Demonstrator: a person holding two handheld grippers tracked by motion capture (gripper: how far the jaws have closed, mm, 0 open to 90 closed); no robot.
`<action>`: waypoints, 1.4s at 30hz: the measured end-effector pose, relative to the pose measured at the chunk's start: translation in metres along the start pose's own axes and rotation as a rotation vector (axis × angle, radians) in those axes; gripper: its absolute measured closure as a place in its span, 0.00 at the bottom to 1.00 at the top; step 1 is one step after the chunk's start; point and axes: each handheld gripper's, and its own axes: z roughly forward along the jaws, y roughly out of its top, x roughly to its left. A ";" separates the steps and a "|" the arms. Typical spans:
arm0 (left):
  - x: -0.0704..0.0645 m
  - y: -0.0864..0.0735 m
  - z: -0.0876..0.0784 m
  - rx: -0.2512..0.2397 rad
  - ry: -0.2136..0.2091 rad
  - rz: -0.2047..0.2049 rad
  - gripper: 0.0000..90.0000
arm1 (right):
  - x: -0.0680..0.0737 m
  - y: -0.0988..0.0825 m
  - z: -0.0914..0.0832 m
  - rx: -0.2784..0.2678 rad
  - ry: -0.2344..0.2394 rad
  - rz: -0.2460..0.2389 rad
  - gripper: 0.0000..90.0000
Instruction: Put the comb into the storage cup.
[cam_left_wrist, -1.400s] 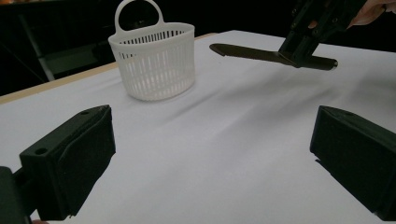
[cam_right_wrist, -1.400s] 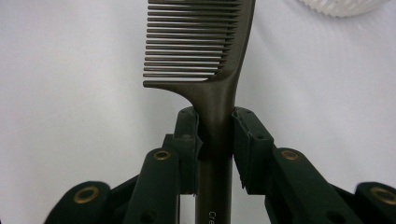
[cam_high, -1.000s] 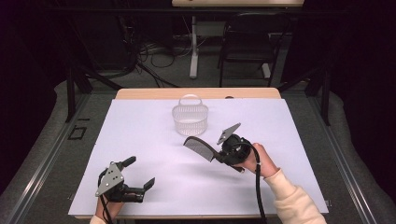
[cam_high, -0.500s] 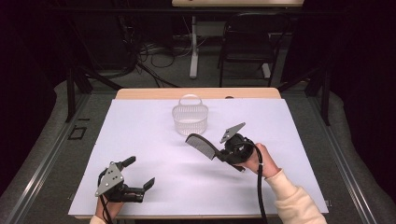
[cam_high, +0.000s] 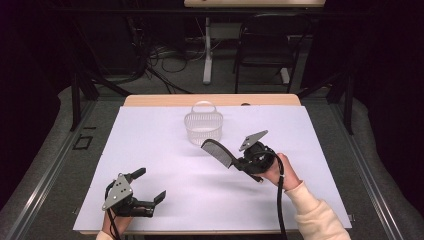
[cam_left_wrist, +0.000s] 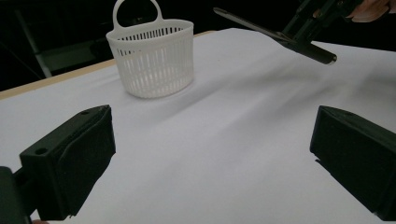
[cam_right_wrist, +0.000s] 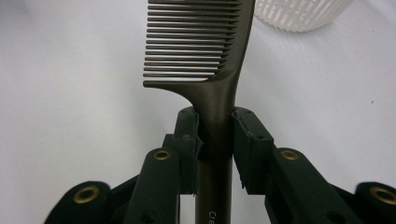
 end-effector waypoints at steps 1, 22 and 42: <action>0.000 0.000 0.000 0.000 -0.001 0.001 0.00 | 0.000 0.000 0.000 0.000 -0.002 0.003 0.81; 0.000 0.000 -0.001 0.001 0.004 0.002 0.00 | -0.007 -0.002 -0.011 -0.058 -0.044 0.048 0.80; 0.000 0.000 0.000 0.002 0.003 0.000 0.00 | -0.012 -0.003 -0.019 -0.123 -0.079 0.073 0.80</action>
